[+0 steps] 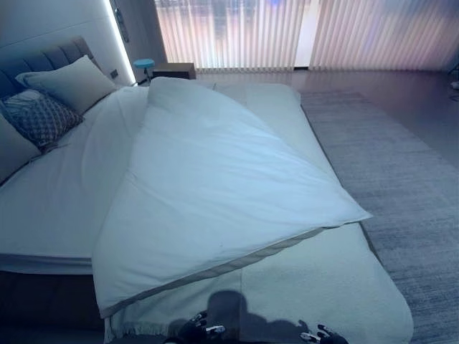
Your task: Make the bed
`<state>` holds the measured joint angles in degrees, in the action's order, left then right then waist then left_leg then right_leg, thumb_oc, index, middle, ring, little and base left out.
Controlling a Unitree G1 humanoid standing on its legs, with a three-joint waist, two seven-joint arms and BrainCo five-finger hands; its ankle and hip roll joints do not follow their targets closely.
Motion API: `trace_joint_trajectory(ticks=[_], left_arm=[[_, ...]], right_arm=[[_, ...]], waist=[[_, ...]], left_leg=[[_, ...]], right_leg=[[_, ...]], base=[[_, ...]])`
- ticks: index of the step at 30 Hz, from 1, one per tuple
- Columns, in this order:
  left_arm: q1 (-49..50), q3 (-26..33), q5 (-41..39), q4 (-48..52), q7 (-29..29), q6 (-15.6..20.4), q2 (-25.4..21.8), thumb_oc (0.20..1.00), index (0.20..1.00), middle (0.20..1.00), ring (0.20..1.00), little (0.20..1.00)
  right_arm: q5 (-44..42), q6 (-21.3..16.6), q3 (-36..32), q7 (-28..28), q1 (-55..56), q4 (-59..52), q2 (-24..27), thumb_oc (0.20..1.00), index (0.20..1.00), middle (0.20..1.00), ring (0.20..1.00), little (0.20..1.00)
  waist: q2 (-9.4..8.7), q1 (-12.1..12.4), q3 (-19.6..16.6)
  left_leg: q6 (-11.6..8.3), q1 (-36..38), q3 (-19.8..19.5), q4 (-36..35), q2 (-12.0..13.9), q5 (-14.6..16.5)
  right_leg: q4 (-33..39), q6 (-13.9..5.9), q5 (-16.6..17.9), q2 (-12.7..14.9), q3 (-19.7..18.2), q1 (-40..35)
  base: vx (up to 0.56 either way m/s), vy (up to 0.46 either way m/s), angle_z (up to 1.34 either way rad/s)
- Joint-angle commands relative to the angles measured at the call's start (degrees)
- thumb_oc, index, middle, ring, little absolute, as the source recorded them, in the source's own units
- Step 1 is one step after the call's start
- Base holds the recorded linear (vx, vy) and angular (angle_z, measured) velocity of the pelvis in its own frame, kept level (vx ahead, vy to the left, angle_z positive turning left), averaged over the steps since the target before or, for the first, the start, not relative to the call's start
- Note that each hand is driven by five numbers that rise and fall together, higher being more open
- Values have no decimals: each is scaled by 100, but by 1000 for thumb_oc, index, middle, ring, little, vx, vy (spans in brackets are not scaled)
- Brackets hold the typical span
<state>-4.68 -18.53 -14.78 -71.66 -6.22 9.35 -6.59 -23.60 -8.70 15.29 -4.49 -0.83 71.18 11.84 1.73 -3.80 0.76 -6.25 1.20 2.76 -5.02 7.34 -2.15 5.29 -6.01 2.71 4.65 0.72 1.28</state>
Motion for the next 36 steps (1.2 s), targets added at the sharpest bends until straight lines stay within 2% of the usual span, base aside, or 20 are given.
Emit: trace_joint_trajectory(ticks=[1, 4, 8, 9, 10, 11, 13, 14, 15, 18, 20, 25, 33, 36], left_arm=[[-331, 40, -115, -325, -37, 115, 72, 1000, 1000, 1000, 1000, 1000], [-336, 138, -443, -288, -80, 77, 97, 1000, 1000, 1000, 1000, 1000], [-426, 388, -1426, -196, -136, -6, 185, 1000, 1000, 1000, 1000, 1000], [-426, 388, -1427, -196, -136, -6, 185, 1000, 1000, 1000, 1000, 1000], [-502, 434, -1670, -154, -118, -16, 207, 1000, 1000, 1000, 1000, 1000], [-716, 525, -2161, -48, -29, -62, 223, 1000, 1000, 1000, 1000, 1000], [-718, 526, -2162, -49, -29, -63, 223, 1000, 1000, 1000, 1000, 1000], [-1016, 694, -2593, -111, 111, -81, 225, 1000, 1000, 1000, 1000, 1000], [-1016, 694, -2593, -111, 110, -81, 225, 1000, 1000, 1000, 1000, 1000], [-1728, 1028, -3511, -8, 453, -19, 251, 1000, 1000, 1000, 1000, 1000], [-1881, 1088, -3741, 80, 520, -2, 234, 1000, 1000, 1000, 1000, 1000], [-2533, 1403, -4377, 312, 776, 119, 205, 1000, 1000, 1000, 1000, 1000], [-3088, 1852, -5037, 625, 1012, 352, 32, 1000, 1000, 1000, 1000, 1000], [-3180, 1930, -5298, 897, 1017, 446, 58, 1000, 1000, 1000, 1000, 1000]], right_arm=[[89, -174, -35, -43, -237, 140, -172, 1000, 1000, 1000, 1000, 1000], [50, -188, -46, -52, -215, 96, -178, 1000, 1000, 1000, 1000, 1000], [-32, -213, 30, -55, -161, -123, -175, 1000, 1000, 1000, 1000, 1000], [-32, -213, 31, -55, -161, -123, -174, 1000, 1000, 1000, 1000, 1000], [-72, -222, 48, -47, -177, -175, -156, 1000, 1000, 1000, 1000, 1000], [-169, -223, 134, 5, -292, -354, -112, 1000, 1000, 1000, 1000, 1000], [-169, -222, 134, 5, -293, -354, -112, 1000, 1000, 1000, 1000, 1000], [-249, -206, 209, 40, -378, -444, -85, 1000, 1000, 1000, 1000, 1000], [-249, -206, 209, 40, -378, -444, -85, 1000, 1000, 1000, 1000, 1000], [-359, -223, 340, 102, -498, -785, 37, 1000, 1000, 1000, 1000, 1000], [-365, -226, 393, 115, -510, -949, 76, 1000, 1000, 1000, 1000, 1000], [-510, -328, 507, 207, -673, -1627, 229, 1000, 1000, 1000, 1000, 1000], [-892, -428, 688, 120, -658, -2862, 435, 1000, 1000, 1000, 1000, 1000], [-977, -522, 657, 275, -695, -3091, 439, 1000, 1000, 1000, 1000, 1000]], waist=[[-289, -86, 1], [-269, -114, 18], [-255, -216, 104], [-254, -215, 104], [-252, -236, 169], [-268, -283, 372], [-268, -281, 369], [-335, -356, 551], [-335, -356, 549], [-421, -459, 949], [-442, -489, 1048], [-495, -611, 1381], [-584, -738, 1519], [-571, -749, 1586]], left_leg=[[355, -152, -116, 2, -304, 143], [361, -140, -107, 2, -309, 150], [357, -139, -10, 2, -286, 160], [357, -138, -9, 2, -285, 160], [358, -139, 41, 2, -273, 127], [368, -227, 102, 2, -261, 58], [369, -232, 104, 2, -262, 57], [356, -442, 152, 259, -267, 91], [356, -446, 152, 261, -267, 91], [327, -1244, 145, 828, -300, 123], [300, -1472, 136, 1037, -317, 137], [193, -2706, 72, 2163, -258, 329], [153, -3689, 19, 2797, -147, 481], [147, -4028, 12, 2960, -132, 481]], right_leg=[[-51, -66, 180, -24, -160, 84], [-100, -61, 126, -33, -161, 86], [-305, -47, 32, -87, -208, 238], [-308, -46, 31, -87, -210, 239], [-483, -49, -46, -115, -208, 331], [-971, -36, -224, -210, -256, 665], [-984, -36, -230, -210, -259, 676], [-1417, -64, -314, -228, -266, 989], [-1420, -64, -315, -228, -266, 993], [-1986, -117, -362, -190, -238, 1718], [-2095, -116, -362, -184, -202, 1879], [-2741, -82, -485, -147, -125, 2802], [-3248, -70, -526, -187, -159, 3755], [-3312, -56, -503, -169, -161, 4045]], base=[[0, 0, 0], [0, 0, 0], [1, 13, -1], [-23, 21, -4], [-144, 24, -5], [-144, 24, -8], [-115, 13, -17], [-108, 14, -19], [-186, 30, -20], [-207, 17, -14], [-152, -12, 5], [-154, -19, 11], [-89, -9, -5], [-88, -12, -2]])
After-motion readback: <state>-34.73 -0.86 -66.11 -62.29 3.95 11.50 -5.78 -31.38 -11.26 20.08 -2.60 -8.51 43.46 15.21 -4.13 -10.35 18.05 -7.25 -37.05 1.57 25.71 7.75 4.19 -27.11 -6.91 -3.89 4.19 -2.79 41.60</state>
